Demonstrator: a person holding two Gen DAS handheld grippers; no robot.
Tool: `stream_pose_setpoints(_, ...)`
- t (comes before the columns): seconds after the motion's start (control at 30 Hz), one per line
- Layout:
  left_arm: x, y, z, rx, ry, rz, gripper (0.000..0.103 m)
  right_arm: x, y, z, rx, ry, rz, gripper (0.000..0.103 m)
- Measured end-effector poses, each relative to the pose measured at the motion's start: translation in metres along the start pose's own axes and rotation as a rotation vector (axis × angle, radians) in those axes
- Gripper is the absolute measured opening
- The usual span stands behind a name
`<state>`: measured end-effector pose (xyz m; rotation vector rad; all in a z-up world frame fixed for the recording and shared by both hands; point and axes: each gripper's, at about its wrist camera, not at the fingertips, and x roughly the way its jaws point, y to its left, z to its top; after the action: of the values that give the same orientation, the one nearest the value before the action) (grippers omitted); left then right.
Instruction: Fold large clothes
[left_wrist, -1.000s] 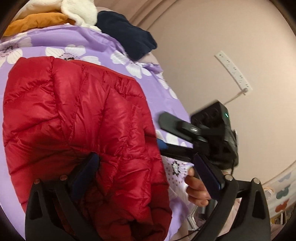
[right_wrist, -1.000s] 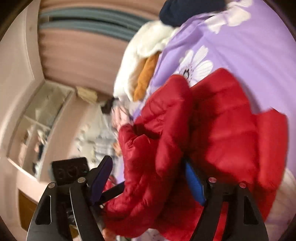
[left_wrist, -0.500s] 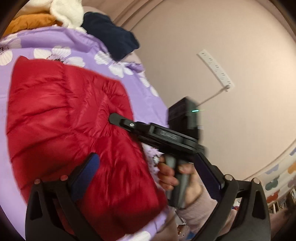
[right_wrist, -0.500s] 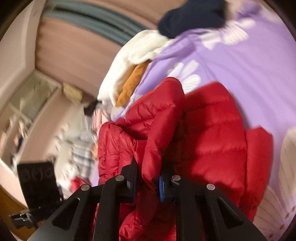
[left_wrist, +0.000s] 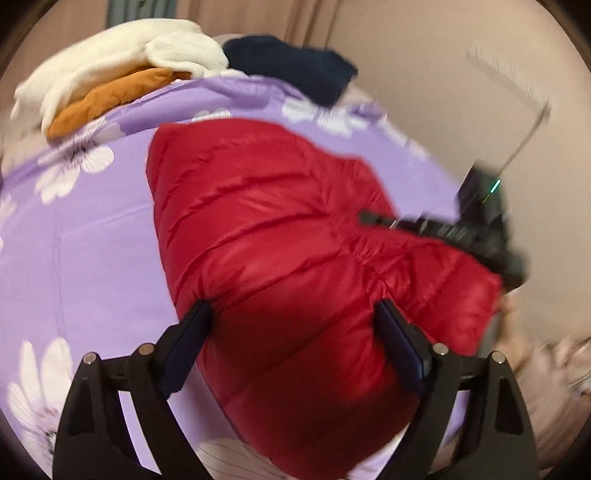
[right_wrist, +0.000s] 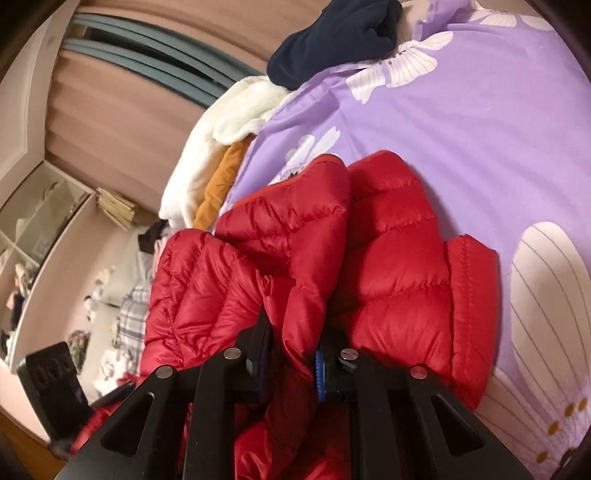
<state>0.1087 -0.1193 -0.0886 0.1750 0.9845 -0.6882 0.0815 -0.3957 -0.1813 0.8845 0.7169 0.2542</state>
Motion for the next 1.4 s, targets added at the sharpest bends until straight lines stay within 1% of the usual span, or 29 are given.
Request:
stream_pose_setpoints(0.07,0.014,-0.005,-0.003,0.03,0.044,0.032,0.089,-0.003,0.006,0.001,-0.018,-0.001,-0.026,0.019)
stream_pose_setpoints(0.1,0.016,-0.003,-0.006,0.037,0.054,0.04,0.089,-0.008,0.013,0.002,-0.037,-0.008,-0.051,0.023)
stream_pose_setpoints(0.13,0.019,-0.002,-0.007,0.043,0.063,0.041,0.089,-0.013,0.018,0.002,-0.052,-0.022,-0.083,0.033)
stream_pose_setpoints(0.2,0.017,0.001,-0.009,0.038,0.062,0.031,0.089,-0.033,0.039,0.002,-0.146,-0.085,-0.184,0.042)
stream_pose_setpoints(0.23,0.016,0.006,-0.011,0.027,0.062,0.023,0.089,-0.043,0.05,0.0,-0.197,-0.113,-0.216,0.042)
stream_pose_setpoints(0.27,0.016,0.01,-0.011,0.014,0.061,0.013,0.089,-0.051,0.06,-0.002,-0.241,-0.133,-0.229,0.042)
stream_pose_setpoints(0.33,0.016,0.011,-0.014,-0.003,0.058,-0.001,0.089,-0.063,0.082,-0.01,-0.337,-0.137,-0.199,0.042)
stream_pose_setpoints(0.43,0.017,0.009,-0.012,-0.002,0.052,-0.008,0.09,-0.065,0.11,-0.03,-0.471,-0.071,-0.116,0.042)
stream_pose_setpoints(0.47,0.016,0.01,-0.012,-0.004,0.05,-0.013,0.09,-0.063,0.116,-0.037,-0.512,-0.048,-0.109,0.042)
stream_pose_setpoints(0.5,0.016,0.01,-0.012,-0.008,0.049,-0.017,0.09,-0.061,0.12,-0.045,-0.551,-0.027,-0.118,0.041)
stream_pose_setpoints(0.53,0.016,0.01,-0.013,-0.013,0.048,-0.023,0.09,-0.057,0.122,-0.052,-0.586,-0.006,-0.132,0.036)
stream_pose_setpoints(0.57,0.016,0.012,-0.013,-0.016,0.047,-0.027,0.09,-0.053,0.121,-0.058,-0.612,0.021,-0.142,0.033)
stream_pose_setpoints(0.6,0.016,0.013,-0.013,-0.018,0.049,-0.027,0.09,-0.048,0.121,-0.061,-0.626,0.04,-0.163,0.03)
stream_pose_setpoints(0.63,0.017,0.013,-0.014,-0.015,0.052,-0.023,0.09,-0.044,0.116,-0.064,-0.638,0.06,-0.201,0.028)
stream_pose_setpoints(0.7,0.02,0.013,-0.016,-0.006,0.056,-0.016,0.09,-0.033,0.102,-0.068,-0.643,0.097,-0.289,0.026)
stream_pose_setpoints(0.73,0.021,0.012,-0.017,-0.003,0.056,-0.016,0.091,-0.03,0.095,-0.069,-0.63,0.112,-0.306,0.026)
stream_pose_setpoints(0.8,0.024,0.009,-0.018,0.008,0.059,-0.01,0.093,-0.023,0.078,-0.069,-0.589,0.132,-0.304,0.025)
stream_pose_setpoints(0.93,0.037,0.0,-0.023,0.068,0.067,0.018,0.101,-0.009,0.062,-0.075,-0.578,0.127,-0.311,0.024)
stream_pose_setpoints(1.03,0.04,0.002,-0.025,0.081,0.063,0.03,0.101,-0.004,0.058,-0.076,-0.557,0.118,-0.303,0.024)
stream_pose_setpoints(1.1,0.034,0.007,-0.025,0.056,0.055,0.016,0.1,-0.008,0.057,-0.076,-0.538,0.114,-0.29,0.023)
stream_pose_setpoints(1.17,0.022,0.015,-0.022,0.014,0.039,-0.006,0.093,-0.015,0.059,-0.075,-0.517,0.108,-0.271,0.023)
stream_pose_setpoints(1.23,0.008,0.025,-0.016,-0.04,0.008,-0.041,0.09,-0.023,0.062,-0.074,-0.498,0.097,-0.245,0.024)
stream_pose_setpoints(1.33,-0.009,0.03,0.0,-0.06,-0.064,-0.022,0.088,-0.028,0.062,-0.075,-0.477,0.085,-0.221,0.024)
stream_pose_setpoints(1.4,-0.013,0.034,0.014,-0.067,-0.1,-0.01,0.081,-0.03,0.063,-0.077,-0.476,0.08,-0.221,0.024)
